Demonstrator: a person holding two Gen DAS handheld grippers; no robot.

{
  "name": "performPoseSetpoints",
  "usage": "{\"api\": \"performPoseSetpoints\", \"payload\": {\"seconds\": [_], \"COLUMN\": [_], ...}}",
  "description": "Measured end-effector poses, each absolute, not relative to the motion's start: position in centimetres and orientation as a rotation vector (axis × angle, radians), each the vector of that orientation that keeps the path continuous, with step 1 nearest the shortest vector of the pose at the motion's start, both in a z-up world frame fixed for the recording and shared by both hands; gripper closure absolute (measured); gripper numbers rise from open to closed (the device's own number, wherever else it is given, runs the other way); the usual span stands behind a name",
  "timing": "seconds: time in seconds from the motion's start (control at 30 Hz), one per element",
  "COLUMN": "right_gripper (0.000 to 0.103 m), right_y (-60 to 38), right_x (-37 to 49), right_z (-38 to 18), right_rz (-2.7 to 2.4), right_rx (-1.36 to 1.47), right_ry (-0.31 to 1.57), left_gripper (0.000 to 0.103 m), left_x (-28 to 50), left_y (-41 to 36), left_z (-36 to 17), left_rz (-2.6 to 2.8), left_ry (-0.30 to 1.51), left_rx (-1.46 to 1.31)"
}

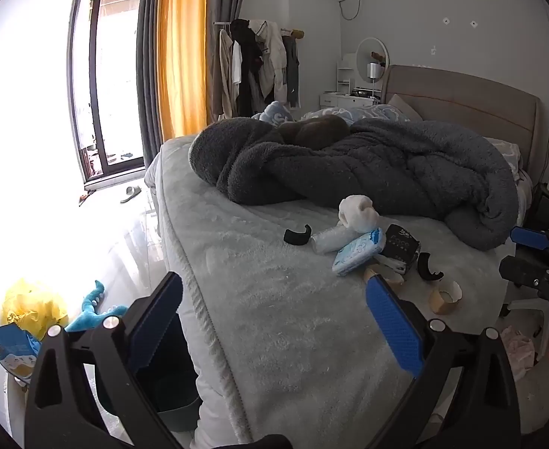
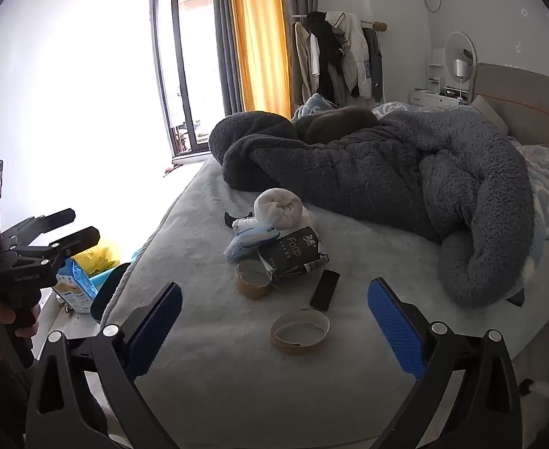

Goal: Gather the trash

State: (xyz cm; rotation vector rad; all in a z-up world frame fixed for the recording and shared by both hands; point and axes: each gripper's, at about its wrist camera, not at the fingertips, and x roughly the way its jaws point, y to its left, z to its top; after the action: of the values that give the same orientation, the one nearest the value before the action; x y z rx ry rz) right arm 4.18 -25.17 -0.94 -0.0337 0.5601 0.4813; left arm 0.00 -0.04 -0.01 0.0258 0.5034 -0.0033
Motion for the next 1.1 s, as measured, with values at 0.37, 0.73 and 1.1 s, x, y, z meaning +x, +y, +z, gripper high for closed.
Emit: {"api": "performPoseSetpoints", "payload": {"seconds": [0.37,0.73,1.1], "right_gripper": [0.003,0.003,0.003], "right_y": [-24.95,-24.75,-24.87], "right_x": [4.45,4.29,4.12], "right_z": [-1.08,-1.14,-1.2], "right_rz": [0.481,0.488,0.489], "right_rx": [-0.037,-0.038,-0.034], "right_ry": [0.568,0.563,0.563], "left_gripper": [0.003,0.003,0.003], "left_x": [0.29,0.03,0.02], "left_y": [-0.08,0.13,0.13], "left_z": [0.11,-0.06,0.0], "left_rz": [0.004,0.005,0.007], "left_ry": [0.511,0.506,0.506], "left_rx": [0.017,0.008,0.005]}}
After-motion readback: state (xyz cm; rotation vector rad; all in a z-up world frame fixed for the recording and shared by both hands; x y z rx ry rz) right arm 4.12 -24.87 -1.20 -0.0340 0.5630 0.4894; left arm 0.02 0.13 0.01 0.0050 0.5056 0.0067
